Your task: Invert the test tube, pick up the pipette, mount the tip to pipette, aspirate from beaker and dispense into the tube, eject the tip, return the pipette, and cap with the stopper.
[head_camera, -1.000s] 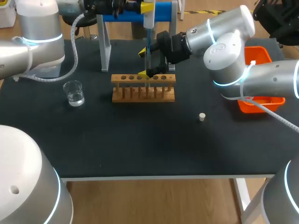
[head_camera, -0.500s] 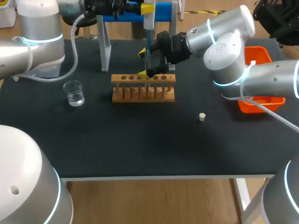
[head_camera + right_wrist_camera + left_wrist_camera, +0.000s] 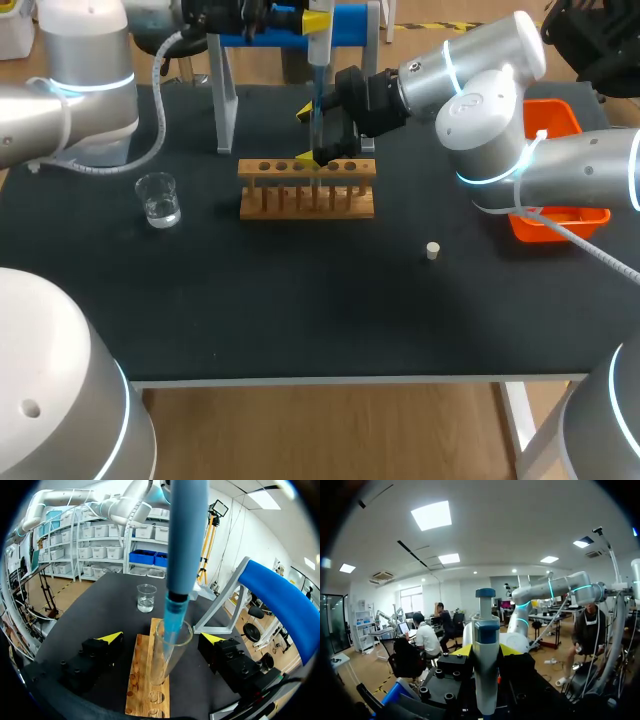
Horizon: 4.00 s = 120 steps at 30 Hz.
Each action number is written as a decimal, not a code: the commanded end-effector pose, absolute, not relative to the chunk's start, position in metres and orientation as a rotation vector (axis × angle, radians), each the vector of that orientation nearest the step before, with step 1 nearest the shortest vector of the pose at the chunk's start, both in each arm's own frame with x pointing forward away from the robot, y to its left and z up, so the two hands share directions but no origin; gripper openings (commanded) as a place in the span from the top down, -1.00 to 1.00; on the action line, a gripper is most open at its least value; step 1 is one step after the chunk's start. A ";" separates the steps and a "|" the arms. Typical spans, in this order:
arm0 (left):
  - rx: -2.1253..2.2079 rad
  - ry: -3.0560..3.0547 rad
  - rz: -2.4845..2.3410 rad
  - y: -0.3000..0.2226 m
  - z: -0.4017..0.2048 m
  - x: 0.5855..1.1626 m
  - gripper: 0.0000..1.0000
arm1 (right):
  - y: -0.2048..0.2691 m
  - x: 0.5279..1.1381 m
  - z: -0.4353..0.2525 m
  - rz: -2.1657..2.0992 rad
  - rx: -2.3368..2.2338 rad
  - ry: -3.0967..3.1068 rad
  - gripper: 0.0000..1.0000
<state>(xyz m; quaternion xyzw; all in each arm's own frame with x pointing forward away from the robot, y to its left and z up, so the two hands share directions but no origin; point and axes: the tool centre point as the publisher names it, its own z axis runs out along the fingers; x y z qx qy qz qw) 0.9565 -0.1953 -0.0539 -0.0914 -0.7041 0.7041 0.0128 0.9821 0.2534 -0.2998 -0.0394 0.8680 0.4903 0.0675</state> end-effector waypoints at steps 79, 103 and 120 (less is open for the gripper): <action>-0.292 -2.170 2.175 -0.198 -0.073 0.957 1.00 | 0.253 0.983 -0.300 1.478 -0.122 2.618 -1.00; -0.287 -2.167 2.178 -0.199 -0.074 0.959 1.00 | 0.253 0.983 -0.300 1.478 -0.122 2.618 -1.00; -0.283 -2.174 2.180 -0.198 -0.074 0.960 1.00 | 0.253 0.983 -0.300 1.478 -0.122 2.618 -1.00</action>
